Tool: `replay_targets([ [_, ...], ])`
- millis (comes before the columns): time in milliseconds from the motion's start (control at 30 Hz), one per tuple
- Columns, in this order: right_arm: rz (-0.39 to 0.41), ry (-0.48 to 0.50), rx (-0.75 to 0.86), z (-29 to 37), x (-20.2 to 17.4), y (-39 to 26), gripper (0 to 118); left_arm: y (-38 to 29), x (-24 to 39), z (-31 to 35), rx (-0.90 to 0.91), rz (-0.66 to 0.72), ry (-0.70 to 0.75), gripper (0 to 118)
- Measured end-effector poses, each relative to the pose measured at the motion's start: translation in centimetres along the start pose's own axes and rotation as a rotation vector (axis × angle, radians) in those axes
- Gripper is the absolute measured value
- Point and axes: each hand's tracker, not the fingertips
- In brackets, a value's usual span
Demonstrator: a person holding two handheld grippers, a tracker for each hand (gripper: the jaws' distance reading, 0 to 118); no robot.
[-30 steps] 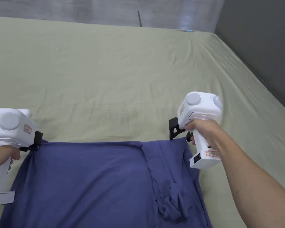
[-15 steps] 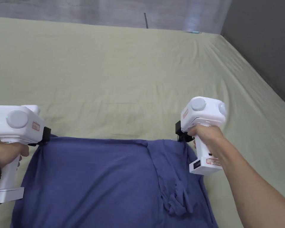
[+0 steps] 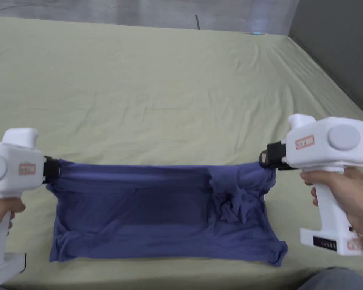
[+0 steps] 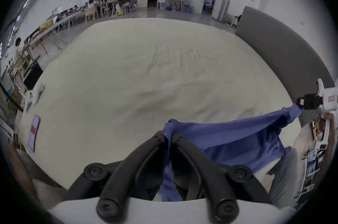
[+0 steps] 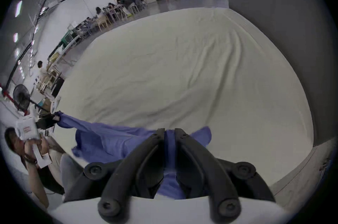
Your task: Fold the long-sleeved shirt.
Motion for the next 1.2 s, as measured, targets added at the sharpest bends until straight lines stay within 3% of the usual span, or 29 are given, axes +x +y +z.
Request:
replay_targets([
  [167,0.040,-0.043,-0.112,-0.4,-0.2,-8.0,12,-6.6,-0.2,1.0,-0.109,-0.032,0.031,4],
  [367,0.133,-0.140,-0.356,-8.1,0.5,-12.8,12,-11.6,0.2,-4.2,-0.271,-0.039,0.030,4],
  [433,0.117,-0.152,-0.278,-8.3,0.4,-12.5,12,-11.8,0.2,-4.1,-0.218,-0.021,0.023,4],
  [500,0.095,-0.154,-0.300,-8.2,0.5,-11.9,12,-11.3,-0.2,-3.8,-0.232,0.015,0.014,4],
  [533,0.093,-0.155,-0.292,-7.9,0.4,-11.8,17,-11.1,-0.5,-3.5,-0.223,0.038,0.004,10],
  [567,0.108,-0.155,-0.286,-7.3,0.3,-11.6,36,-10.8,-0.6,-2.7,-0.201,0.066,-0.009,34],
  [600,0.119,-0.157,-0.273,-6.2,0.2,-11.4,68,-10.6,-0.8,-1.9,-0.185,0.071,-0.009,85],
  [633,0.119,-0.165,-0.258,-5.0,0.2,-11.2,108,-10.4,-0.9,-1.4,-0.187,0.063,-0.009,118],
  [667,0.103,-0.147,-0.239,-3.7,0.2,-10.7,118,-10.1,-1.0,-0.7,-0.189,0.057,-0.011,118],
  [767,0.040,-0.066,-0.064,0.4,-0.5,-8.6,118,-7.8,-0.7,3.8,-0.080,0.054,-0.030,118],
  [800,0.018,-0.065,-0.016,1.2,-0.9,-7.7,117,-6.9,-0.7,4.7,-0.054,0.067,-0.025,118],
  [833,0.002,-0.062,0.034,1.8,-1.3,-7.1,108,-6.6,-0.3,3.6,-0.035,0.077,-0.027,118],
  [867,-0.002,-0.051,0.083,2.3,-1.8,-6.6,85,-6.0,-0.1,3.8,-0.019,0.086,-0.043,111],
  [900,0.010,-0.039,0.110,2.5,-2.5,-6.1,39,-5.6,-0.1,4.0,0.008,0.090,-0.073,89],
  [933,0.014,-0.041,0.109,2.3,-2.9,-5.8,2,-5.4,0.0,4.1,0.034,0.088,-0.089,15],
  [967,0.002,-0.043,0.099,1.6,-3.2,-5.5,2,-5.2,0.2,3.6,0.049,0.076,-0.103,0],
  [1133,0.030,-0.016,0.057,-0.4,-4.3,-5.5,2,-5.3,0.1,2.1,-0.029,0.060,-0.116,0],
  [1200,0.043,-0.005,0.035,-0.8,-4.8,-5.3,2,-5.4,-1.0,1.9,-0.043,0.119,-0.169,0],
])
